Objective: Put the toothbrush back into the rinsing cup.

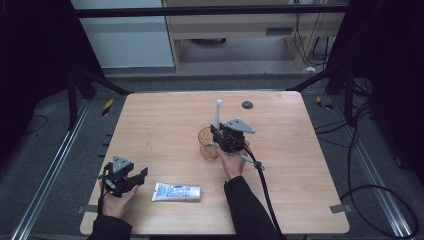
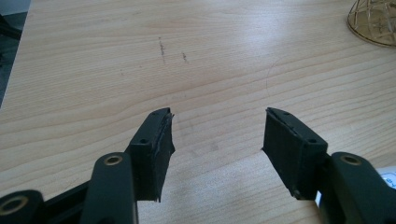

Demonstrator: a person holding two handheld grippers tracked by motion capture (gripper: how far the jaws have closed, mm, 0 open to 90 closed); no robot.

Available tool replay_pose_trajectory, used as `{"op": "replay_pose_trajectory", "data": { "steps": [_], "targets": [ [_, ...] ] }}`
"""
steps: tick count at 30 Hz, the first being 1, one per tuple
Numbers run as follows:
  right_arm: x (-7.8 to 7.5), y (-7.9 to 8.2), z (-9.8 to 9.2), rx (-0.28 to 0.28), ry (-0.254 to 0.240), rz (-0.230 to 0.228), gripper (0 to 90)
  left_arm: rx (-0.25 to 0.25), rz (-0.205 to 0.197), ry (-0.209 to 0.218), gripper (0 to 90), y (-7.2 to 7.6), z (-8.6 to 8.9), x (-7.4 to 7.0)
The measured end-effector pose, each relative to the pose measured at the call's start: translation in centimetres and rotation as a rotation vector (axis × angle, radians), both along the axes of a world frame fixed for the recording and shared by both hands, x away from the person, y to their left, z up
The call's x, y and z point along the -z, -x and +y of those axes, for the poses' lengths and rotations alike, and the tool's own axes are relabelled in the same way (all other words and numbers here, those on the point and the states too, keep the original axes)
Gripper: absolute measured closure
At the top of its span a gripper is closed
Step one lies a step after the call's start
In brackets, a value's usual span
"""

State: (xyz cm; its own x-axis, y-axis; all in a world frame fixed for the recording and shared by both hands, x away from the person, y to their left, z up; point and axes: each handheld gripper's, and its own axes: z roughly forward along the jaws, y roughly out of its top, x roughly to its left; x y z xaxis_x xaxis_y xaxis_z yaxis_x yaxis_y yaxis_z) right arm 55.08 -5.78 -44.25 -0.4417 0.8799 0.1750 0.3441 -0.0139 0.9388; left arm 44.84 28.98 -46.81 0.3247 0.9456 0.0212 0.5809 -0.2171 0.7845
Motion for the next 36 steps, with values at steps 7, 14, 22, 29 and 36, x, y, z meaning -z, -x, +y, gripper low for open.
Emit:
{"op": "replay_pose_trajectory", "data": {
  "steps": [7,14,22,29,36],
  "targets": [
    [-0.05,0.01,-0.04,-0.003,0.007,0.002,66.3,0.001,0.001,-0.002,41.2,-0.01,-0.03,0.02],
    [-0.17,-0.02,0.06,0.003,0.036,-0.014,62.3,0.0,-0.001,-0.003,41.1,0.01,-0.05,0.01],
    [-0.19,-0.07,0.04,0.002,0.042,-0.016,60.6,0.001,-0.002,-0.004,41.0,0.01,-0.05,0.01],
    [-0.25,-0.07,0.02,0.0,0.041,-0.014,59.8,0.002,-0.001,-0.005,41.0,0.02,-0.07,0.01],
    [-0.41,0.01,-0.02,-0.001,0.038,-0.019,58.7,0.007,0.002,-0.005,40.7,0.0,-0.09,0.02]
  ]
}}
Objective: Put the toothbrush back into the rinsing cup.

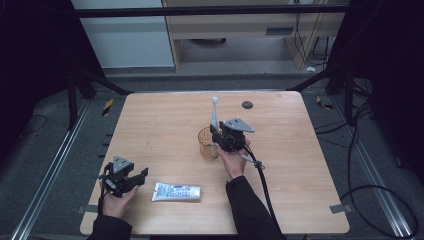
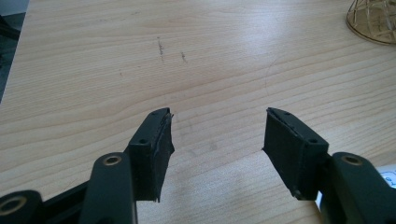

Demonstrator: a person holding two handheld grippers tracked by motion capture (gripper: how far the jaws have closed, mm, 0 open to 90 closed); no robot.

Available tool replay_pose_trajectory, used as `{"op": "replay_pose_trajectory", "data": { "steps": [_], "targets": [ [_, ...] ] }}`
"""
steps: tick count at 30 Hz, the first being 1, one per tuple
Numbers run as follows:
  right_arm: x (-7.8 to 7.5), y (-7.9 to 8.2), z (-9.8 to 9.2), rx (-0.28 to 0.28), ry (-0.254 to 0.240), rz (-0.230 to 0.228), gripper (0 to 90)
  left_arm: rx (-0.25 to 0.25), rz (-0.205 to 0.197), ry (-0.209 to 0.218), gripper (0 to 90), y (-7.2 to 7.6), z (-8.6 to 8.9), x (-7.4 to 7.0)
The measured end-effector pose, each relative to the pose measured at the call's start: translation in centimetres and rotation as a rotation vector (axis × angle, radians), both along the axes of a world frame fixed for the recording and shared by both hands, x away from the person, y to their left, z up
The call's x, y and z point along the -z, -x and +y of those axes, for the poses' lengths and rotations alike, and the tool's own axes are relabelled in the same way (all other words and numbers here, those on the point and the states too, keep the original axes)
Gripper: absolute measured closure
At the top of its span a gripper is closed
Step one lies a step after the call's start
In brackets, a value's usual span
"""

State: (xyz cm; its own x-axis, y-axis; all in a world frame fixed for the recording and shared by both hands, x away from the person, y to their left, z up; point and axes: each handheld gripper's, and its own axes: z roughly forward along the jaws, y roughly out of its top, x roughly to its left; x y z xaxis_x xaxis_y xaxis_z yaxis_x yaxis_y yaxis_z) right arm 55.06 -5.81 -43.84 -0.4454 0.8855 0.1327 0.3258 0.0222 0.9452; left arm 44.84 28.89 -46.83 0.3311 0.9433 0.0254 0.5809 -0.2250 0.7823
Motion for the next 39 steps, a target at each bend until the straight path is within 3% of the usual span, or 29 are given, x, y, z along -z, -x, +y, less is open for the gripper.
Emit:
{"op": "replay_pose_trajectory", "data": {
  "steps": [6,12,15,18,30,36,39],
  "targets": [
    [-0.4,0.4,0.0,-0.011,-0.003,-0.012,57.9,0.004,-0.001,-0.002,40.2,0.0,0.0,0.0],
    [-1.6,1.4,-0.8,-0.023,-0.001,-0.039,55.4,0.022,-0.029,-0.034,41.7,0.1,-0.3,0.0],
    [-2.4,2.0,-1.9,-0.019,-0.006,-0.043,52.2,0.019,-0.035,-0.03,42.6,0.1,-0.2,-0.1],
    [-3.0,2.8,-3.5,0.002,0.024,-0.035,49.2,0.023,-0.034,-0.018,43.6,0.0,0.0,0.0],
    [-3.4,4.6,-8.6,0.043,0.079,0.012,39.1,0.024,-0.007,-0.021,43.4,0.0,0.1,0.2],
    [-3.1,6.2,-11.1,0.036,0.119,0.035,34.9,0.054,-0.003,-0.029,44.5,0.1,0.0,0.4],
    [-2.7,6.9,-12.2,0.042,0.147,0.047,33.2,0.086,0.026,-0.001,45.8,0.1,0.0,0.4]
  ]
}}
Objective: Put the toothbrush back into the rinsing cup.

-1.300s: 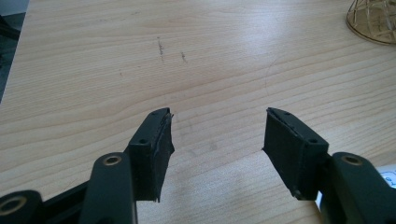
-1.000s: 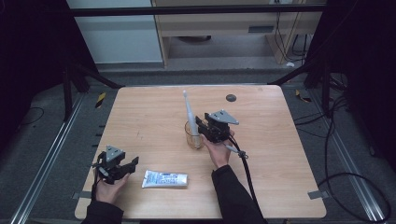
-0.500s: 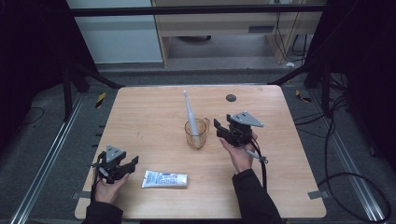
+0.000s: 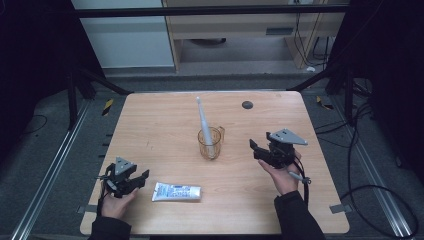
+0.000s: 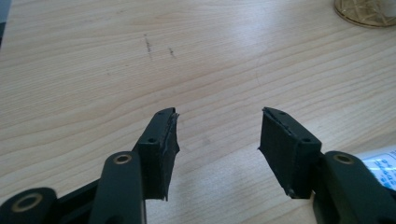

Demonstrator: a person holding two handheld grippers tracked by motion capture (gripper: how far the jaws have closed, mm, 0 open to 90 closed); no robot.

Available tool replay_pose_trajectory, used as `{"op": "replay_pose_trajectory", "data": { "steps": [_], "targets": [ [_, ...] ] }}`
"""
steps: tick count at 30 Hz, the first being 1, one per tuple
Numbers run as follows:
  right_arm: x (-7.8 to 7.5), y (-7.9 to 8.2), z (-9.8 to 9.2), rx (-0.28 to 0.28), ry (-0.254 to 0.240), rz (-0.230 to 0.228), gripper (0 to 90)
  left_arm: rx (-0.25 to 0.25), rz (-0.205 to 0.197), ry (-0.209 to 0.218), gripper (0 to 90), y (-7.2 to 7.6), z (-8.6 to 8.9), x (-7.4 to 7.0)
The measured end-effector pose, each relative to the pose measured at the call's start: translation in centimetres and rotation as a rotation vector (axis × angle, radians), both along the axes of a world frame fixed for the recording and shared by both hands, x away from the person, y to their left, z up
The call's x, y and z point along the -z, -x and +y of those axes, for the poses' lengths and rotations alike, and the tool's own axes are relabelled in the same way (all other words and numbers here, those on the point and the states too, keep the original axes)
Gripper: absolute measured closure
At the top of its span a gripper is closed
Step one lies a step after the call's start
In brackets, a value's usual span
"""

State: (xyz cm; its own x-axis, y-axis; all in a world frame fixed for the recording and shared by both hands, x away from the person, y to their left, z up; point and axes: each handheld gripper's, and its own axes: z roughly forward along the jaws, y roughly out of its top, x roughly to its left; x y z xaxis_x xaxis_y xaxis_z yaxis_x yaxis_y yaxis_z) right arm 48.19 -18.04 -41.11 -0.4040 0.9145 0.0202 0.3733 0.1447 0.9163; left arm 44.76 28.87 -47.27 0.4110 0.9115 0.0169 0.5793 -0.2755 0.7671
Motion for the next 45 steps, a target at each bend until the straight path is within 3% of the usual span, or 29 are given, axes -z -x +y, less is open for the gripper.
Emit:
{"op": "replay_pose_trajectory", "data": {
  "steps": [7,14,20,29,33,42,45],
  "targets": [
    [1.3,1.2,-2.2,0.008,0.043,0.034,30.6,0.048,0.022,0.004,60.0,0.3,-0.3,-0.3],
    [2.6,2.3,-3.6,0.024,0.076,0.061,31.5,0.126,0.052,-0.007,71.8,0.6,-1.3,-0.6],
    [3.5,2.7,-4.3,0.03,0.103,0.085,32.9,0.156,0.069,-0.011,80.1,1.2,-2.1,-0.8],
    [4.2,3.5,-5.3,0.049,0.108,0.112,34.2,0.184,0.107,0.004,87.0,2.8,-3.3,-0.9],
    [4.8,3.7,-5.4,0.046,0.116,0.134,34.3,0.205,0.125,-0.014,88.7,3.3,-3.9,-0.8],
    [5.2,4.0,-5.9,0.062,0.123,0.143,34.2,0.243,0.167,-0.003,89.2,4.7,-4.3,-0.6],
    [5.2,4.1,-6.0,0.065,0.12,0.146,34.2,0.263,0.187,-0.018,89.2,4.9,-4.6,-0.4]
  ]
}}
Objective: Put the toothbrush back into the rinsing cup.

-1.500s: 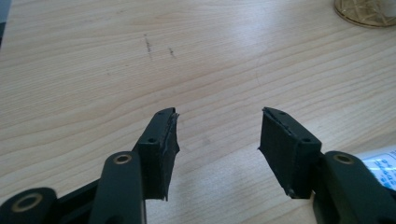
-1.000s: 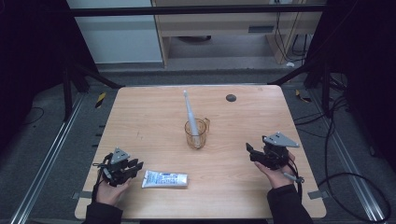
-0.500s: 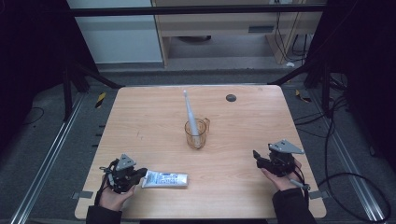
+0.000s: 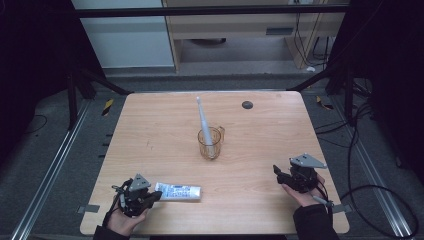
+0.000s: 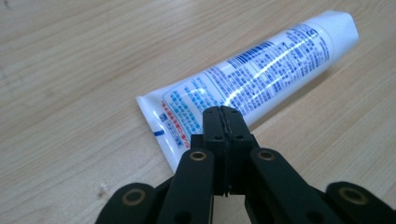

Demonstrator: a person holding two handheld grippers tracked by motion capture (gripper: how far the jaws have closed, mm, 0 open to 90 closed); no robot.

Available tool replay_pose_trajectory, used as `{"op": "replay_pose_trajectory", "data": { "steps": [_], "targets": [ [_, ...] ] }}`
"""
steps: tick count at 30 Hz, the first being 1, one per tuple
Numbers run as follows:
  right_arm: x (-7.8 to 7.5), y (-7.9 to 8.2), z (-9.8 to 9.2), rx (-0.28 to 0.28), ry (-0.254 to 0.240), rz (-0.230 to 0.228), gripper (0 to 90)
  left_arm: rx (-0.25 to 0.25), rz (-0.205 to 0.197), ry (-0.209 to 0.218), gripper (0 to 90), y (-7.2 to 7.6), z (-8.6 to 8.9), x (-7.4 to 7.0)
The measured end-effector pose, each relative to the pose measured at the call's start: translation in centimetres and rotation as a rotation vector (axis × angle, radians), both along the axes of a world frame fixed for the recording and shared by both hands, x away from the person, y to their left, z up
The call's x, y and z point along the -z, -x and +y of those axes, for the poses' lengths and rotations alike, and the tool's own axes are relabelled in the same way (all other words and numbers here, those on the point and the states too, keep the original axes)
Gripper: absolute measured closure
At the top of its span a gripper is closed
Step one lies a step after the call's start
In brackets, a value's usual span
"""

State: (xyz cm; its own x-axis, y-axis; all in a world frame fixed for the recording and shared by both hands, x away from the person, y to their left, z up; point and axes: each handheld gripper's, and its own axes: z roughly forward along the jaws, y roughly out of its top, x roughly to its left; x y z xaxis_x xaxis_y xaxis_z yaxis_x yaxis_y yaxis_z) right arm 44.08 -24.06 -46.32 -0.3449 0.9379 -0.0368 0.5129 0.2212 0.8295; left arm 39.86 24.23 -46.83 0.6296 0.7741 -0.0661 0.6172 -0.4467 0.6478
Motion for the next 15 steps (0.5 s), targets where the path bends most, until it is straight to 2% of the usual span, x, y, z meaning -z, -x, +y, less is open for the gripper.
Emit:
{"op": "replay_pose_trajectory", "data": {
  "steps": [6,15],
  "targets": [
    [0.12,0.04,-0.27,0.008,0.003,0.004,34.1,0.017,0.022,-0.039,89.2,-0.03,-0.64,0.59],
    [0.28,-0.08,-0.26,0.008,0.002,0.011,34.0,0.009,0.028,-0.046,89.2,-0.21,-0.86,0.88]
  ]
}}
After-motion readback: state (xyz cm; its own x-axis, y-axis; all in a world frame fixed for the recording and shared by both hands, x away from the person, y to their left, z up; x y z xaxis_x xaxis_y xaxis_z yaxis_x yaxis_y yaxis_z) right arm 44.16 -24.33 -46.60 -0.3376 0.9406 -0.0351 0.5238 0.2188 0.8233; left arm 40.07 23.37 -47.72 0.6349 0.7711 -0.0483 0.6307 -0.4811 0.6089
